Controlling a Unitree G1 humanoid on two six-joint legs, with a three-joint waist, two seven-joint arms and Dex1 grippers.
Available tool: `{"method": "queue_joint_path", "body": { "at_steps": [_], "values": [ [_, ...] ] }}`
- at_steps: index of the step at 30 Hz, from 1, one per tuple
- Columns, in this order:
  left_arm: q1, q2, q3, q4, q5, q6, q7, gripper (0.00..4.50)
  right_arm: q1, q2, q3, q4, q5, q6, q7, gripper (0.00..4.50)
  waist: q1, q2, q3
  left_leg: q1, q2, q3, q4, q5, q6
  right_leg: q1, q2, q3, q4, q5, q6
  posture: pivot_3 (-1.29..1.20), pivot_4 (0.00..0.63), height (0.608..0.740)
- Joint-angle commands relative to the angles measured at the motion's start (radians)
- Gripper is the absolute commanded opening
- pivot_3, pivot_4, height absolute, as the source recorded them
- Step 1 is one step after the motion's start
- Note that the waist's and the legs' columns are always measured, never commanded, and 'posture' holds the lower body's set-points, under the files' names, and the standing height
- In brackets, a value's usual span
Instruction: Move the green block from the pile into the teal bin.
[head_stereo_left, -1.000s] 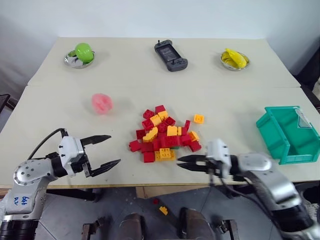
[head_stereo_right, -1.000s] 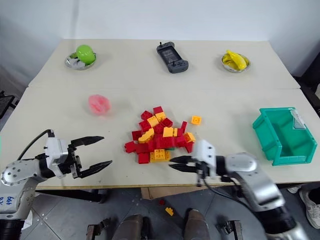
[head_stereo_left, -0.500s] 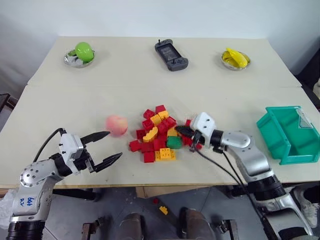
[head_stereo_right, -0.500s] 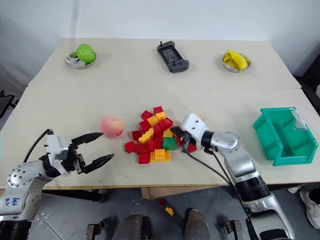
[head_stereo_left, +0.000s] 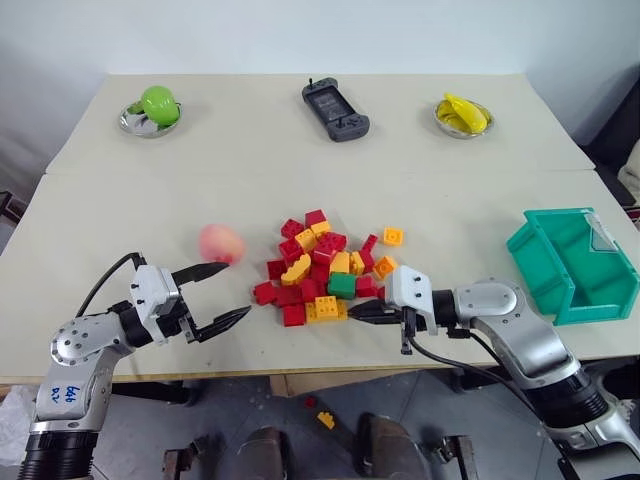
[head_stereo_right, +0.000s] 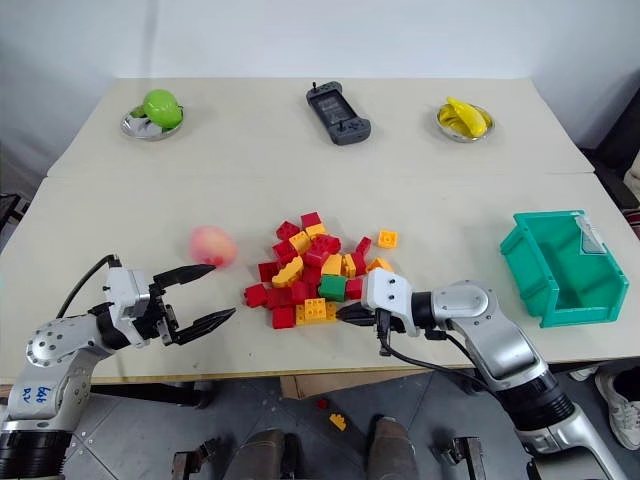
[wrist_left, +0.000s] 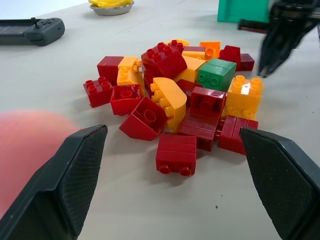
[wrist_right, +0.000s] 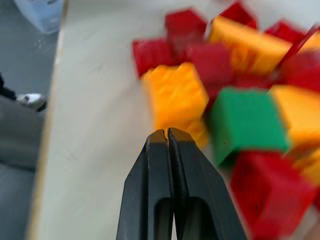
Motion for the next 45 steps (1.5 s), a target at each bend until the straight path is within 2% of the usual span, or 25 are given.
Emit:
{"method": "queue_joint_path", "body": {
  "at_steps": [1, 4, 7, 9, 13, 17, 22, 25, 32, 36, 45],
  "values": [
    [-0.005, -0.003, -0.001, -0.008, 0.006, -0.019, -0.006, 4.50, 0.028, -0.051, -0.088, -0.086, 0.060, 0.033, 0.011, 0.08, -0.001, 0.000, 0.000, 0.000, 0.000, 0.000, 0.000, 0.000, 0.000, 0.000, 0.000, 0.000, 0.000, 0.000, 0.000, 0.00, 0.150, 0.740],
    [-0.006, -0.001, -0.007, 0.003, 0.012, -0.027, -0.013, 4.50, 0.079, -0.115, -0.182, -0.127, 0.145, 0.127, 0.024, 0.08, 0.005, 0.000, 0.000, 0.000, 0.000, 0.000, 0.000, 0.000, 0.000, 0.000, 0.000, 0.000, 0.000, 0.000, 0.000, 0.00, 0.150, 0.740],
    [-0.005, -0.002, -0.009, 0.011, 0.018, -0.037, -0.019, 4.50, 0.125, -0.186, -0.218, -0.127, 0.170, 0.179, 0.049, 0.99, 0.019, 0.000, 0.000, 0.000, 0.000, 0.000, 0.000, -0.001, 0.000, 0.000, 0.000, 0.000, -0.001, 0.000, 0.000, 0.00, 0.150, 0.740],
    [-0.003, -0.004, -0.010, 0.024, 0.023, -0.047, -0.024, 4.50, 0.145, -0.201, -0.231, -0.097, 0.140, 0.125, 0.048, 1.64, 0.022, 0.000, 0.000, 0.000, 0.000, 0.000, 0.000, -0.001, 0.000, 0.000, 0.000, 0.000, 0.000, 0.000, 0.000, 0.00, 0.150, 0.740],
    [-0.005, -0.007, -0.018, 0.038, 0.029, -0.060, -0.027, 4.50, 0.113, -0.135, -0.218, -0.151, 0.206, 0.189, -0.003, 2.98, 0.018, 0.000, 0.000, 0.000, 0.000, 0.001, 0.000, -0.001, 0.000, -0.001, 0.000, 0.001, 0.000, 0.000, 0.000, 0.00, 0.150, 0.740],
    [-0.021, -0.013, -0.029, 0.046, 0.032, -0.059, -0.024, 4.50, 0.065, -0.055, -0.104, -0.191, 0.182, 0.251, -0.052, 4.36, 0.021, 0.000, 0.000, 0.000, 0.001, 0.001, 0.000, -0.001, 0.000, -0.001, 0.001, 0.001, 0.000, 0.000, 0.000, 0.00, 0.150, 0.740],
    [-0.023, -0.015, -0.036, 0.035, 0.031, -0.052, -0.018, 4.50, -0.045, 0.024, 0.033, -0.125, 0.035, 0.349, -0.201, 4.46, 0.021, 0.000, 0.000, 0.000, 0.001, 0.001, 0.001, -0.001, 0.000, -0.001, 0.001, 0.001, 0.000, 0.000, 0.000, 0.00, 0.150, 0.740],
    [-0.010, -0.014, -0.033, 0.021, 0.028, -0.051, -0.015, 4.50, -0.123, 0.033, 0.041, -0.047, -0.022, 0.378, -0.251, 4.46, 0.021, 0.000, 0.000, -0.001, 0.001, 0.001, 0.001, -0.001, 0.000, -0.003, 0.001, 0.001, 0.001, 0.000, 0.000, 0.00, 0.150, 0.740],
    [-0.009, -0.016, -0.034, 0.020, 0.030, -0.051, -0.007, 4.50, -0.205, -0.007, -0.014, 0.048, 0.017, 0.393, -0.177, 4.46, 0.020, -0.001, 0.000, -0.002, 0.001, 0.002, 0.001, -0.001, 0.000, -0.004, 0.001, 0.001, 0.001, 0.000, -0.001, 0.00, 0.150, 0.740],
    [-0.022, -0.018, -0.040, 0.024, 0.033, -0.050, -0.004, 4.50, -0.232, -0.009, -0.001, 0.092, 0.003, 0.373, -0.143, 4.46, 0.016, -0.001, 0.000, -0.003, 0.001, 0.003, 0.000, -0.001, 0.000, -0.005, 0.001, 0.001, 0.001, 0.000, -0.001, 0.00, 0.150, 0.740],
    [-0.035, -0.024, -0.054, 0.030, 0.037, -0.048, -0.004, 4.50, -0.354, 0.125, 0.023, 0.322, -0.091, 0.249, -0.213, 4.46, 0.007, 0.000, 0.000, -0.003, 0.001, 0.004, 0.000, -0.001, 0.000, -0.006, 0.001, 0.002, 0.002, 0.000, 0.000, 0.00, 0.150, 0.740]
  ]
}}
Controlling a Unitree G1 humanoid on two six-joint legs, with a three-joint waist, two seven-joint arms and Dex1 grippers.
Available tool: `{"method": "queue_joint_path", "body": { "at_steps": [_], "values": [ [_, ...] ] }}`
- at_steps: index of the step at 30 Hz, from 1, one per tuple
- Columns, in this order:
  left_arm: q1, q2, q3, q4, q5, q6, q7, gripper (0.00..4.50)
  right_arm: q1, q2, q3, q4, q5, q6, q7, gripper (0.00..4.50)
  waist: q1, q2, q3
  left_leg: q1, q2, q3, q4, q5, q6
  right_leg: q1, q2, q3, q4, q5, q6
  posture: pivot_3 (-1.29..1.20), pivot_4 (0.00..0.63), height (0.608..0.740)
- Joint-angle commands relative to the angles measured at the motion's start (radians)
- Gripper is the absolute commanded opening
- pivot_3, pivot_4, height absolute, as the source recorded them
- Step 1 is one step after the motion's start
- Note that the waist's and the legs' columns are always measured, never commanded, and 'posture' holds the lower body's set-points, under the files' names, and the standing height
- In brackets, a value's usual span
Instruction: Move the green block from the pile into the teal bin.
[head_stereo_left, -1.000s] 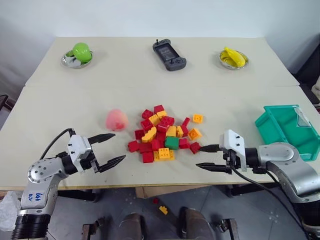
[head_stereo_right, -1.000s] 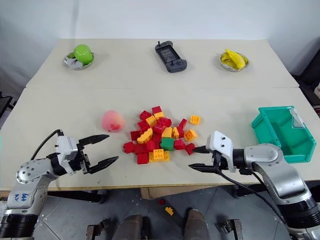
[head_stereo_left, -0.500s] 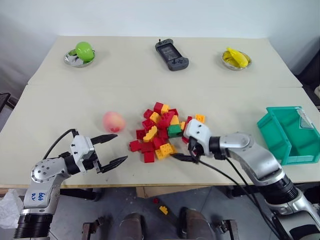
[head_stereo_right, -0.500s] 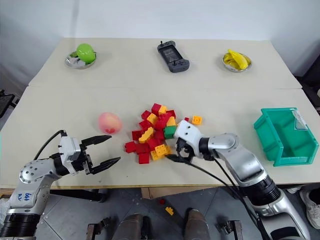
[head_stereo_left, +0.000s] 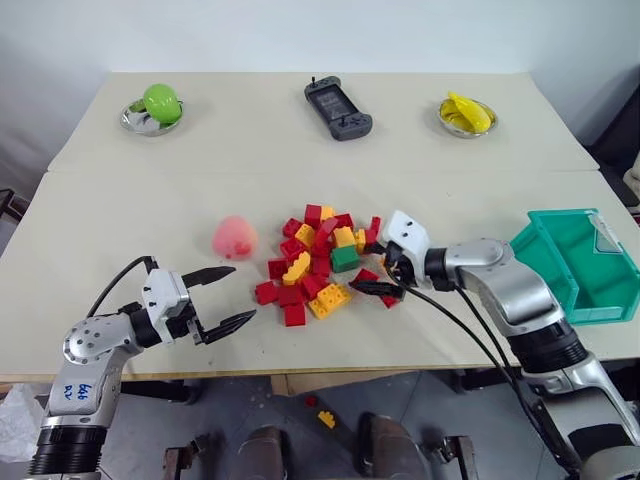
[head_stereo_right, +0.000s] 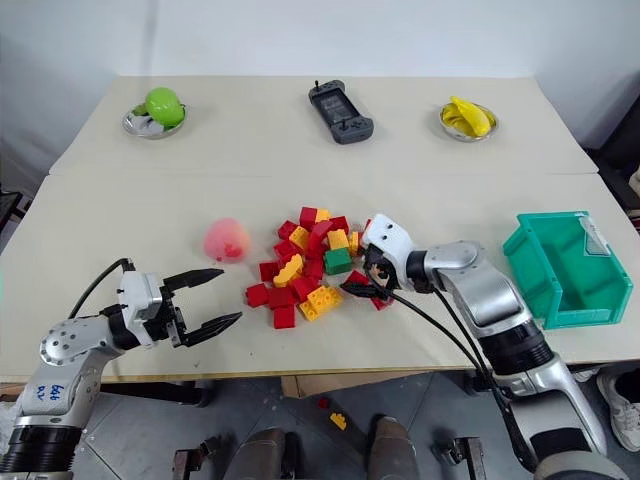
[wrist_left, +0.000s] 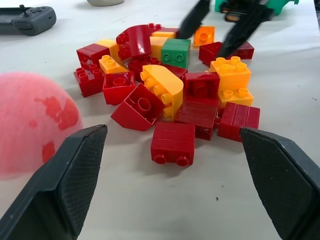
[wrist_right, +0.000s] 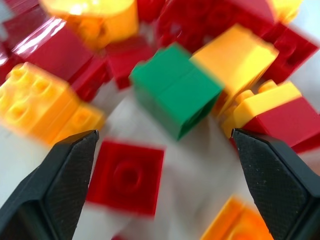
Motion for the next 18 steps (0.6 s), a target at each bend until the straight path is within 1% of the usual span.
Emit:
{"method": "queue_joint_path", "body": {
  "at_steps": [1, 4, 7, 12, 15, 16, 17, 18],
  "values": [
    [-0.016, -0.011, -0.012, -0.019, 0.004, -0.004, 0.004, 4.50, -0.061, 0.041, 0.012, 0.099, -0.056, -0.067, -0.033, 4.46, -0.002, 0.000, 0.000, 0.000, 0.000, 0.000, 0.000, 0.000, 0.000, 0.000, 0.000, 0.000, 0.000, 0.000, 0.000, 0.00, 0.150, 0.740],
    [-0.029, -0.013, -0.016, -0.009, 0.004, -0.006, 0.001, 4.50, -0.108, 0.074, 0.024, 0.171, -0.077, -0.076, -0.030, 4.46, -0.007, 0.000, 0.000, 0.000, 0.000, 0.000, 0.000, 0.000, 0.000, 0.000, 0.000, 0.000, 0.000, 0.000, 0.000, 0.00, 0.150, 0.740],
    [-0.038, -0.014, -0.015, 0.003, 0.006, -0.010, -0.002, 4.50, -0.129, 0.095, 0.040, 0.201, -0.083, -0.072, -0.009, 4.46, -0.014, 0.000, 0.000, 0.000, 0.000, 0.000, 0.000, 0.000, 0.000, 0.000, 0.000, 0.000, 0.000, 0.000, 0.000, 0.00, 0.150, 0.740],
    [-0.040, -0.018, -0.015, 0.006, 0.007, -0.014, 0.001, 4.50, -0.142, 0.131, 0.071, 0.190, -0.087, -0.030, 0.032, 4.46, -0.018, 0.000, 0.000, 0.000, 0.000, 0.000, 0.000, 0.000, 0.000, 0.000, 0.000, 0.000, 0.000, 0.000, 0.000, 0.00, 0.150, 0.740],
    [-0.034, -0.019, -0.014, -0.002, 0.007, -0.013, 0.006, 4.50, -0.135, 0.137, 0.087, 0.160, -0.092, -0.010, 0.048, 3.87, -0.019, 0.000, 0.000, 0.000, 0.000, 0.001, -0.001, 0.000, 0.000, -0.001, 0.000, 0.000, 0.001, 0.000, 0.000, 0.00, 0.150, 0.740],
    [-0.031, -0.019, -0.012, -0.006, 0.007, -0.011, 0.007, 4.50, -0.130, 0.134, 0.093, 0.144, -0.093, -0.004, 0.057, 3.50, -0.018, 0.000, 0.000, 0.000, 0.000, 0.001, -0.001, 0.000, 0.000, -0.001, 0.000, 0.000, 0.001, 0.000, 0.000, 0.00, 0.150, 0.740],
    [-0.027, -0.018, -0.010, -0.008, 0.006, -0.011, 0.008, 4.50, -0.125, 0.135, 0.090, 0.132, -0.092, 0.000, 0.057, 3.28, -0.018, 0.000, 0.000, 0.000, 0.000, 0.001, 0.000, 0.000, 0.000, -0.001, 0.000, 0.000, 0.001, 0.000, 0.000, 0.00, 0.150, 0.740],
    [-0.023, -0.018, -0.008, -0.011, 0.005, -0.011, 0.009, 4.50, -0.121, 0.133, 0.086, 0.123, -0.096, -0.006, 0.053, 2.92, -0.018, 0.000, 0.000, 0.000, 0.000, 0.001, 0.000, 0.000, 0.000, -0.001, 0.000, 0.000, 0.001, 0.000, 0.000, 0.00, 0.150, 0.740]
  ]
}}
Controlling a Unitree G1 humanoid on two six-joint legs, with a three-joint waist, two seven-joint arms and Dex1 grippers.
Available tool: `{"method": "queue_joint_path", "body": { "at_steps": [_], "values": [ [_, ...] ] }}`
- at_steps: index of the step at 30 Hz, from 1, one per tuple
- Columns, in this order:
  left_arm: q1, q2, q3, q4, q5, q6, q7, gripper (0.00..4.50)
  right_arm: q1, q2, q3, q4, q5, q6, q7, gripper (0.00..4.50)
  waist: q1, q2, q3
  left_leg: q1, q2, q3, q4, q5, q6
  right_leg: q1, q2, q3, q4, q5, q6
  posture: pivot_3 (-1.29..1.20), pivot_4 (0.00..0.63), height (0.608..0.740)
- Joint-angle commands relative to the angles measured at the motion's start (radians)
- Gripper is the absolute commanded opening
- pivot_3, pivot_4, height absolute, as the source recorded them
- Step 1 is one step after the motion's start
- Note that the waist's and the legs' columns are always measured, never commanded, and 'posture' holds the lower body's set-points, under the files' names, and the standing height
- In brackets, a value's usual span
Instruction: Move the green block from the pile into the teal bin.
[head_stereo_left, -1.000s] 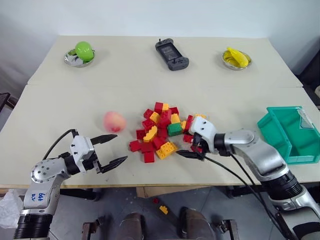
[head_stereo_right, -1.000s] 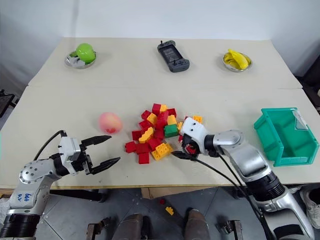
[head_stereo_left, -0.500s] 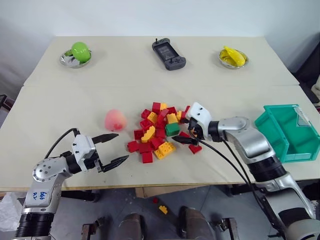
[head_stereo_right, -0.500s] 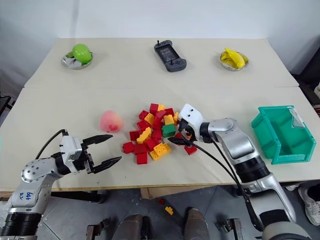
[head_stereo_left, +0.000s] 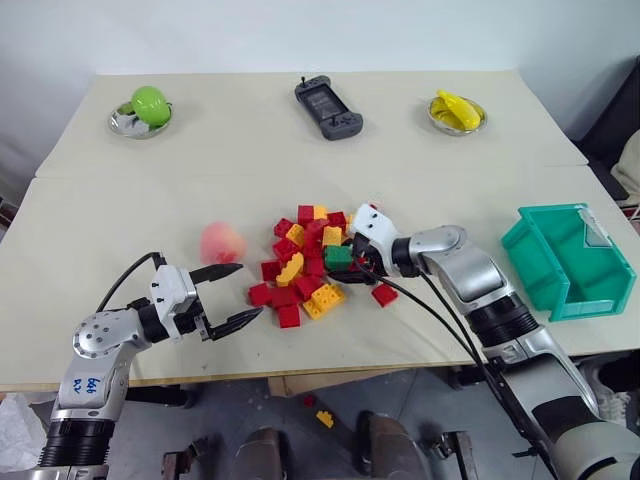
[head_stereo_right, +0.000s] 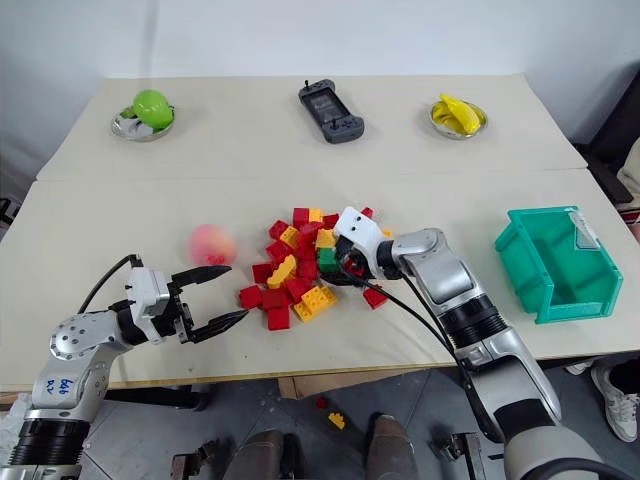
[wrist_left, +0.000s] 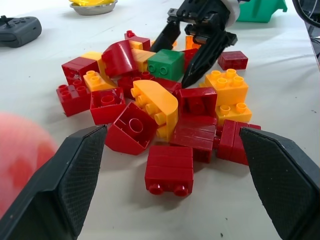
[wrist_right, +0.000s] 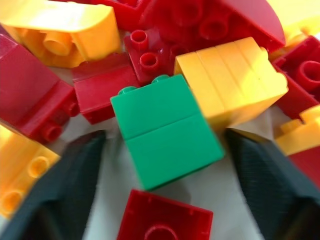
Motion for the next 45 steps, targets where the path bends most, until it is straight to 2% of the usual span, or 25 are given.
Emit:
{"method": "queue_joint_path", "body": {
  "at_steps": [1, 4, 5, 8, 11, 15, 19, 23, 28, 31, 37, 41, 45],
  "values": [
    [0.012, -0.001, 0.014, -0.021, 0.001, -0.010, 0.009, 4.50, 0.013, 0.001, 0.008, -0.064, -0.001, 0.001, 0.014, 2.59, 0.000, 0.000, 0.000, 0.000, 0.000, 0.000, 0.000, 0.000, 0.000, 0.000, 0.000, 0.000, 0.000, 0.000, 0.000, 0.00, 0.150, 0.740],
    [0.016, -0.002, 0.014, -0.021, 0.000, -0.013, 0.010, 4.50, 0.018, -0.013, -0.003, -0.072, -0.010, -0.021, 0.010, 1.56, 0.001, 0.000, 0.000, 0.000, 0.000, 0.000, 0.000, 0.000, 0.000, 0.000, 0.000, 0.000, 0.000, 0.000, 0.000, 0.00, 0.150, 0.740],
    [0.017, -0.002, 0.013, -0.021, -0.001, -0.014, 0.009, 4.50, 0.020, -0.018, -0.009, -0.074, -0.011, -0.028, 0.008, 1.46, 0.001, 0.000, 0.000, 0.000, 0.000, 0.000, 0.000, 0.000, 0.000, 0.000, 0.000, 0.000, 0.000, 0.000, 0.000, 0.00, 0.150, 0.740],
    [0.012, -0.009, 0.002, -0.032, -0.005, -0.009, 0.007, 4.50, 0.045, -0.034, -0.071, -0.104, 0.024, -0.093, 0.017, 1.48, 0.005, 0.000, 0.000, 0.000, 0.000, 0.000, 0.000, 0.000, 0.000, 0.000, 0.000, 0.000, 0.000, 0.000, 0.000, 0.00, 0.150, 0.740],
    [-0.009, -0.025, -0.023, -0.051, -0.015, -0.001, -0.002, 4.50, 0.099, -0.049, -0.200, -0.165, 0.114, -0.233, 0.046, 1.48, 0.008, 0.000, 0.000, 0.000, 0.000, 0.000, 0.000, 0.000, 0.000, 0.000, 0.000, 0.000, 0.000, 0.000, 0.000, 0.00, 0.150, 0.740],
    [-0.046, -0.061, -0.056, -0.078, -0.026, 0.011, -0.004, 4.50, 0.191, -0.105, -0.352, -0.237, 0.202, -0.311, 0.063, 1.48, 0.013, 0.000, 0.000, 0.000, 0.000, 0.000, 0.000, 0.000, 0.000, 0.000, 0.000, 0.000, -0.001, 0.000, 0.000, 0.00, 0.150, 0.740],
    [-0.139, -0.153, -0.100, -0.089, -0.020, 0.003, 0.042, 4.50, 0.285, -0.163, -0.623, -0.317, 0.307, -0.263, -0.066, 1.48, 0.028, 0.000, 0.000, 0.000, 0.000, 0.000, 0.001, 0.000, 0.000, 0.001, 0.000, 0.000, 0.000, 0.000, 0.000, 0.00, 0.150, 0.740],
    [-0.248, -0.260, -0.164, -0.040, -0.013, 0.009, 0.059, 4.50, 0.441, -0.301, -0.827, -0.308, 0.270, -0.281, -0.126, 1.48, 0.048, 0.000, 0.000, 0.000, 0.000, 0.000, 0.002, 0.000, 0.000, 0.001, 0.000, 0.000, -0.001, 0.000, 0.000, 0.00, 0.150, 0.740],
    [-0.325, -0.314, -0.220, 0.018, -0.016, 0.022, 0.013, 4.50, 0.594, -0.416, -0.955, -0.269, 0.227, -0.261, -0.178, 1.48, 0.054, 0.001, 0.000, 0.001, 0.000, 0.003, 0.001, 0.000, 0.000, 0.001, 0.000, 0.002, -0.001, 0.000, 0.000, 0.00, 0.150, 0.740],
    [-0.356, -0.332, -0.244, 0.055, -0.019, 0.021, -0.028, 4.50, 0.677, -0.445, -1.045, -0.249, 0.254, -0.197, -0.199, 1.48, 0.054, 0.001, 0.000, 0.002, 0.000, 0.003, 0.001, 0.000, 0.000, 0.001, 0.000, 0.002, -0.001, 0.000, 0.000, 0.00, 0.150, 0.740],
    [-0.361, -0.331, -0.253, 0.077, -0.014, 0.019, -0.065, 4.50, 0.717, -0.463, -1.068, -0.231, 0.254, -0.146, -0.232, 1.48, 0.053, 0.001, -0.001, 0.002, 0.000, 0.004, 0.001, 0.000, 0.000, 0.001, 0.000, 0.003, -0.001, 0.000, 0.000, 0.00, 0.150, 0.740],
    [-0.337, -0.320, -0.244, 0.067, -0.011, 0.020, -0.065, 4.50, 0.697, -0.439, -1.041, -0.353, 0.351, -0.012, -0.230, 1.48, 0.056, 0.001, -0.001, 0.002, 0.000, 0.004, 0.001, 0.000, 0.000, 0.002, 0.000, 0.003, -0.001, 0.000, 0.000, 0.00, 0.150, 0.740],
    [-0.295, -0.306, -0.233, 0.043, -0.003, 0.021, -0.044, 4.50, 0.566, -0.326, -0.873, -0.567, 0.504, 0.197, -0.336, 1.48, 0.036, 0.002, -0.001, 0.003, 0.000, 0.004, 0.001, 0.000, 0.000, 0.001, 0.000, 0.004, 0.000, 0.001, 0.000, 0.00, 0.150, 0.740]
  ]
}}
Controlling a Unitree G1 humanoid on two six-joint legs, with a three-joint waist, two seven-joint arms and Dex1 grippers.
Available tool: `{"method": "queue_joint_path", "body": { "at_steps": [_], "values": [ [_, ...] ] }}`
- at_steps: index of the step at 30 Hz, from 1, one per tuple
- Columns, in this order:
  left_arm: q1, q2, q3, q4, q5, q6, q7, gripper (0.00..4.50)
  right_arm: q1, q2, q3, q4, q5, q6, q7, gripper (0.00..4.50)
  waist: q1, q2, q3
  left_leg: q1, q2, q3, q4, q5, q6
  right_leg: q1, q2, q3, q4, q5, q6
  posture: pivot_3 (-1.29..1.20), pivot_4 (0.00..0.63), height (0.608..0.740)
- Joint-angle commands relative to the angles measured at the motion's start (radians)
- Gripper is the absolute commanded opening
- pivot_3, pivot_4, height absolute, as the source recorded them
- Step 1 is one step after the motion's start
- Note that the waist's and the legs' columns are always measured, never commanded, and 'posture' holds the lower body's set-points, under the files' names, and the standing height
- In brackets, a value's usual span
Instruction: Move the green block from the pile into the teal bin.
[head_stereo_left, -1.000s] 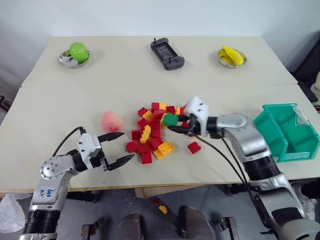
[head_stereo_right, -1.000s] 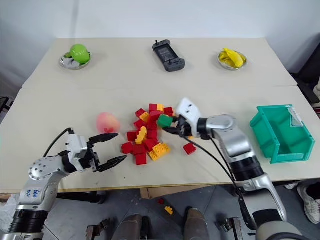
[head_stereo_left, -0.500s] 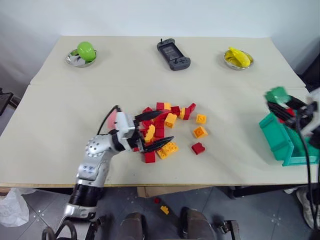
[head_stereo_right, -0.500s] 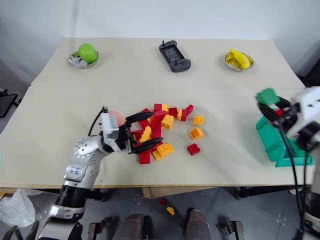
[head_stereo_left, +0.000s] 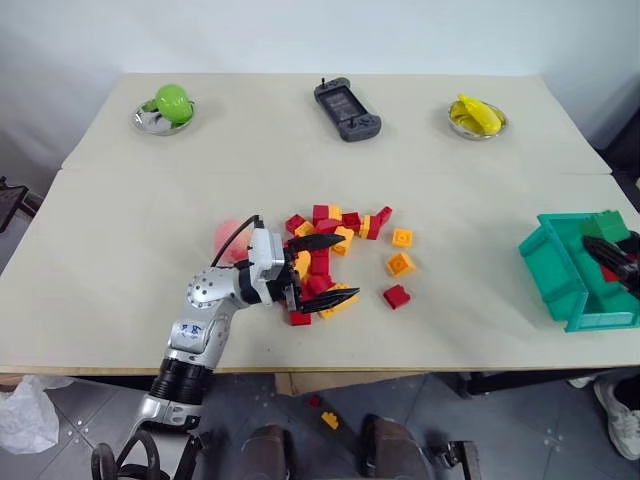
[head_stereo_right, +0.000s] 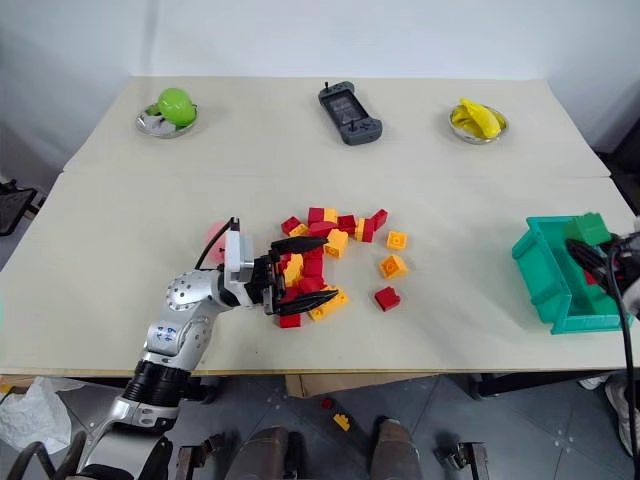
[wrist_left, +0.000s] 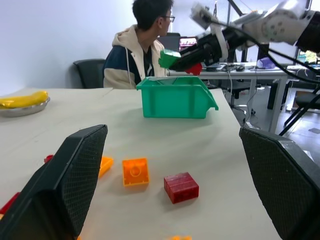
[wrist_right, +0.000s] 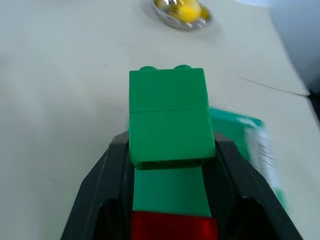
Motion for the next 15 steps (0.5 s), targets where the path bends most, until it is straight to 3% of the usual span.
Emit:
{"method": "queue_joint_path", "body": {
  "at_steps": [1, 4, 6, 13, 15],
  "values": [
    [0.023, 0.007, 0.006, -0.049, 0.005, -0.003, 0.016, 4.50, -0.073, 0.068, 0.106, -0.166, 0.122, 0.144, -0.086, 1.48, -0.005, 0.000, 0.000, 0.000, 0.000, -0.001, 0.000, 0.000, 0.000, 0.000, 0.000, 0.000, 0.001, 0.000, 0.000, 0.00, 0.150, 0.740],
    [0.052, 0.024, 0.022, -0.076, 0.005, 0.003, 0.038, 4.50, -0.099, 0.155, 0.275, -0.210, 0.113, 0.194, -0.140, 1.48, 0.001, 0.000, 0.000, -0.001, 0.000, -0.002, 0.000, 0.000, 0.000, 0.000, 0.000, -0.001, 0.000, 0.000, 0.000, 0.00, 0.150, 0.740],
    [0.067, 0.040, 0.030, -0.089, 0.008, 0.002, 0.045, 4.50, -0.072, 0.151, 0.362, -0.203, 0.064, 0.195, -0.144, 1.48, 0.010, 0.000, 0.000, -0.002, 0.000, -0.002, 0.001, 0.000, 0.000, 0.000, 0.000, -0.001, 0.000, 0.000, 0.000, 0.00, 0.150, 0.740],
    [0.101, 0.102, 0.074, -0.134, -0.007, 0.015, 0.060, 4.50, -0.040, 0.120, 0.437, -0.088, -0.034, 0.143, -0.146, 1.48, 0.017, 0.000, 0.000, -0.004, -0.001, -0.002, 0.001, -0.001, 0.001, 0.000, 0.000, -0.002, -0.002, 0.001, 0.000, 0.00, 0.150, 0.740],
    [0.103, 0.112, 0.079, -0.137, -0.009, 0.018, 0.057, 4.50, -0.031, 0.120, 0.442, -0.086, -0.018, 0.156, -0.118, 2.21, 0.016, 0.000, 0.000, -0.003, -0.001, -0.002, 0.001, -0.001, 0.001, -0.001, 0.000, -0.002, -0.002, 0.001, 0.000, 0.00, 0.150, 0.740]
  ]
}}
